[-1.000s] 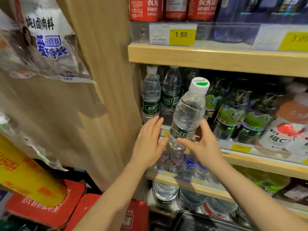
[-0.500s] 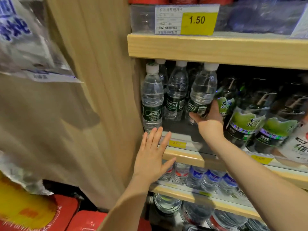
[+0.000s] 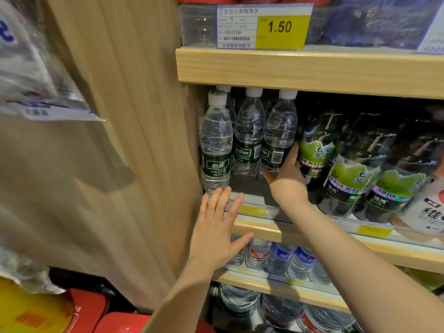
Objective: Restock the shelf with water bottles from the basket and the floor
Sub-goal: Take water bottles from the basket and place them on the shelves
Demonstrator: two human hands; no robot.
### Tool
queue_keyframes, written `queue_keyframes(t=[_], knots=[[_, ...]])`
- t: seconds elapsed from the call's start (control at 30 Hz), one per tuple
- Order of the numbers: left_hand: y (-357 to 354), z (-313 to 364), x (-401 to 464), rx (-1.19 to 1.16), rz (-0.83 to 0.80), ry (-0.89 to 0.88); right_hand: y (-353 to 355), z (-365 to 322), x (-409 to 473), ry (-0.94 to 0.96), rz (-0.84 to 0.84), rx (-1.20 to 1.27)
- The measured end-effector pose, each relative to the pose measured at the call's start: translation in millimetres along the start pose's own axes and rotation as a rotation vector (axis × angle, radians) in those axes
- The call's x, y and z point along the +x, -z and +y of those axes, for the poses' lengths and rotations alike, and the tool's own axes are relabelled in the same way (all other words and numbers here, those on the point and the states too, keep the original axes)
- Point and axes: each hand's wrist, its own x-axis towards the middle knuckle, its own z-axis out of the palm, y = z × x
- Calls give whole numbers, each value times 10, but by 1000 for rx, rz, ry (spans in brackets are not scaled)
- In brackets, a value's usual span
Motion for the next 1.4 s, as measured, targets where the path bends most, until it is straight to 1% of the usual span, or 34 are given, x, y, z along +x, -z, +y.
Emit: queue_keyframes(t=[0.07, 0.17, 0.27, 0.33, 0.4, 0.47, 0.5, 0.53, 0.6, 0.67, 0.73, 0.77, 0.83, 0.93, 0.97, 1.03, 1.1, 1.23, 1.3, 1.33, 1.4], knots=[[-4, -6, 4, 2, -4, -5, 59, 78, -52, 57, -28, 3], [26, 43, 6, -27, -18, 30, 291, 232, -294, 204, -55, 41], [131, 325, -20, -100, 9, 89, 600, 515, -714, 372, -93, 72], [138, 625, -136, -209, 27, 51, 775, 797, -1032, 456, -120, 138], [8, 958, -416, -396, -4, 50, 872, 1209, -1318, 449, -137, 175], [-199, 1272, -771, -526, -159, 49, 897, 1681, -1582, 347, -181, 172], [-332, 1417, -948, -532, -271, 21, 876, 1930, -1702, 279, -225, 166], [-487, 1547, -1130, -519, -413, 7, 823, 2196, -1811, 213, -277, 162], [-785, 1773, -1495, -503, -710, 62, 666, 2746, -2011, 80, -342, 165], [-1031, 1989, -1832, -493, -864, 128, 504, 3280, -2171, -50, -373, 181], [-1237, 2175, -2143, -478, -960, 197, 396, 3749, -2293, -181, -423, 199], [-1328, 2241, -2290, -480, -993, 237, 357, 3957, -2344, -256, -476, 202], [-1454, 2379, -2499, -491, -1032, 344, 259, 4355, -2447, -314, -559, 196], [-1646, 2555, -2703, -576, -1025, 530, 142, 4856, -2532, -313, -615, 172], [-1717, 2595, -2743, -576, -1044, 565, 90, 5011, -2555, -307, -651, 148], [-1866, 2665, -2809, -541, -1128, 579, -9, 5243, -2598, -304, -749, 43], [-2077, 2691, -2864, -510, -1154, 567, -179, 5457, -2649, -288, -811, -25], [-2701, 2649, -2950, -511, -1102, 547, -858, 5872, -2669, -207, -978, -63], [-3073, 2579, -3047, -460, -1093, 525, -1257, 6083, -2664, -133, -1010, -112], [-3152, 2537, -3017, -426, -1081, 518, -1369, 6116, -2621, -94, -1016, -148], [-3676, 2498, -3276, -430, -1054, 478, -1933, 6454, -2683, -56, -1032, -204]])
